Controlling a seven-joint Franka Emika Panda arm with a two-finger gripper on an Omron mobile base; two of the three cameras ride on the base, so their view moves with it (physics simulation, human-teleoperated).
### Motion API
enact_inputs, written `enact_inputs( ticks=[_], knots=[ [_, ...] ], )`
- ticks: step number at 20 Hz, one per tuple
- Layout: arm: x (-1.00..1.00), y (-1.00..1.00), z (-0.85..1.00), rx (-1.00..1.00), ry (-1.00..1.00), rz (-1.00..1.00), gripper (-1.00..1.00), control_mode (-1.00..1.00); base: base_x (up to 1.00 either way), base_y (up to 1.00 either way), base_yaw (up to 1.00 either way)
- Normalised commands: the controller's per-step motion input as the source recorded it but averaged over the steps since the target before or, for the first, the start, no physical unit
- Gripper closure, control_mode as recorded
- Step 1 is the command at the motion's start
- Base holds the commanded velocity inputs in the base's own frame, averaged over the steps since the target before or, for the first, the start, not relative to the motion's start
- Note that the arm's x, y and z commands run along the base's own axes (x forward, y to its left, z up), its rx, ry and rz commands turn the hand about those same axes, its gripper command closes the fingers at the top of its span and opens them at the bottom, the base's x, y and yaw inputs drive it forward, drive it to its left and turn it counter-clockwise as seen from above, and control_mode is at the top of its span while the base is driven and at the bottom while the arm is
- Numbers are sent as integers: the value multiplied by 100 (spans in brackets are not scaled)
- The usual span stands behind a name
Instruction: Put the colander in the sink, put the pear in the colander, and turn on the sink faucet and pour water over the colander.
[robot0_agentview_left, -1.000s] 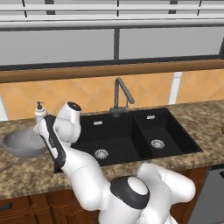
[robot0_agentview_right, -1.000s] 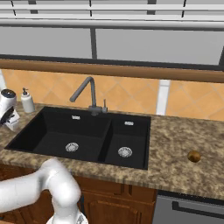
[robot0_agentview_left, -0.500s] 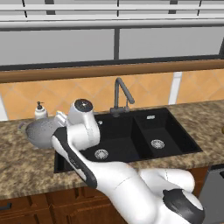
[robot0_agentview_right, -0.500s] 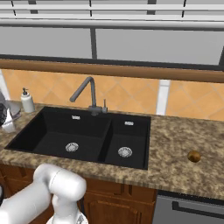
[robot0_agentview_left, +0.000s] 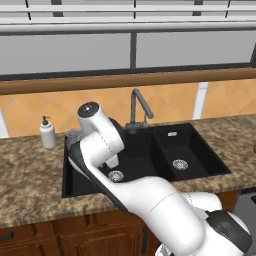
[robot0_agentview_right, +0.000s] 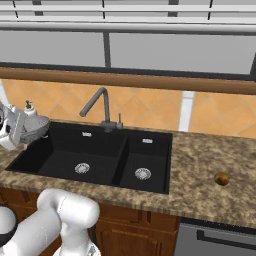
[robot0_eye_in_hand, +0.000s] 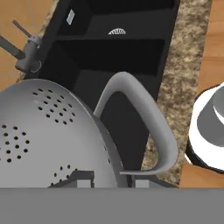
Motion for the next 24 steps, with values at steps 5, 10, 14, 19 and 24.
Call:
enact_inputs(
  ticks=[5, 10, 14, 19, 24],
  knots=[
    [-21, -62, -29, 4, -4, -47, 100, -100, 0, 0, 0],
    [8, -45, -19, 1, 0, -36, 100, -100, 0, 0, 0],
    [21, -33, -19, 0, 3, -17, 100, -100, 0, 0, 0],
    [23, -26, -34, 0, 13, -2, 100, -100, 0, 0, 0],
    [31, -40, -46, 0, 3, 0, 100, -100, 0, 0, 0]
  ],
)
